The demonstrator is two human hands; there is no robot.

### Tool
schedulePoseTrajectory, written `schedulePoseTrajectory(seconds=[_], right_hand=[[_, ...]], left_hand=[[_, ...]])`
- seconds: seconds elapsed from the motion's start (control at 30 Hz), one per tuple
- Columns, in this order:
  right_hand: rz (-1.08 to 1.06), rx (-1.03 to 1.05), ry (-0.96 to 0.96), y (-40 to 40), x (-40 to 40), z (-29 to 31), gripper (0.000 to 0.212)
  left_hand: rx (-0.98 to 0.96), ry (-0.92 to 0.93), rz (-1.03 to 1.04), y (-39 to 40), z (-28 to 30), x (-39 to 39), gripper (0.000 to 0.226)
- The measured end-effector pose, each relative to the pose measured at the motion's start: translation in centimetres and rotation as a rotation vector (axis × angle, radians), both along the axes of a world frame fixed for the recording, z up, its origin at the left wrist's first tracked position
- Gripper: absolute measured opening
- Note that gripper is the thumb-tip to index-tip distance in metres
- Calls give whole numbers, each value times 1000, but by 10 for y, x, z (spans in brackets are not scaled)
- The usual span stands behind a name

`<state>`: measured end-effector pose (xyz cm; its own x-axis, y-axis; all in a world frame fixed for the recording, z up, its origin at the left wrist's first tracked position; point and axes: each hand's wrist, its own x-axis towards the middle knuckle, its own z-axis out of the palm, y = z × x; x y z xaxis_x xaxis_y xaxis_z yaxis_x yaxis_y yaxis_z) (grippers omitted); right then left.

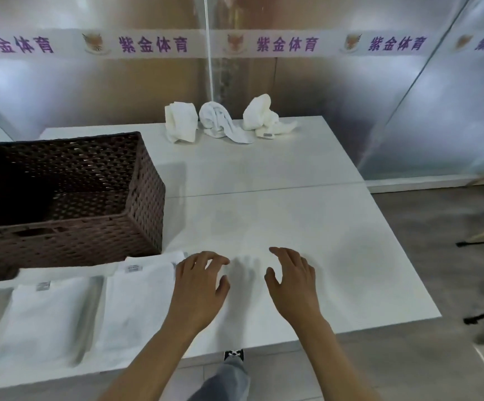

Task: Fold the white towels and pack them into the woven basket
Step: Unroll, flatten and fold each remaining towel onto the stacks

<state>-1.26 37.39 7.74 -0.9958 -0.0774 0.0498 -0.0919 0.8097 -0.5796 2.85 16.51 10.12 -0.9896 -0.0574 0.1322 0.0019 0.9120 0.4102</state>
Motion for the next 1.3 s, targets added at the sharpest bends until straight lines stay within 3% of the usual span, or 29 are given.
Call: schedulePoseTrajectory(seconds=[0.63,1.07,1.17,1.3], right_hand=[[32,56,-163,45,-200,-43,45],[180,136,-178,75,-445,-106,47],[177,197,-114,76,-507,-117,48],[180,281,-45,73,-581,-130,55]], left_hand=[[8,-203,-37,36,-44,-221,31],[0,-368,-6,68,-118,-379,49],[-40,-358,-2,66,-138,-413,61],[-132,-541,18,53,-167,-438,96]])
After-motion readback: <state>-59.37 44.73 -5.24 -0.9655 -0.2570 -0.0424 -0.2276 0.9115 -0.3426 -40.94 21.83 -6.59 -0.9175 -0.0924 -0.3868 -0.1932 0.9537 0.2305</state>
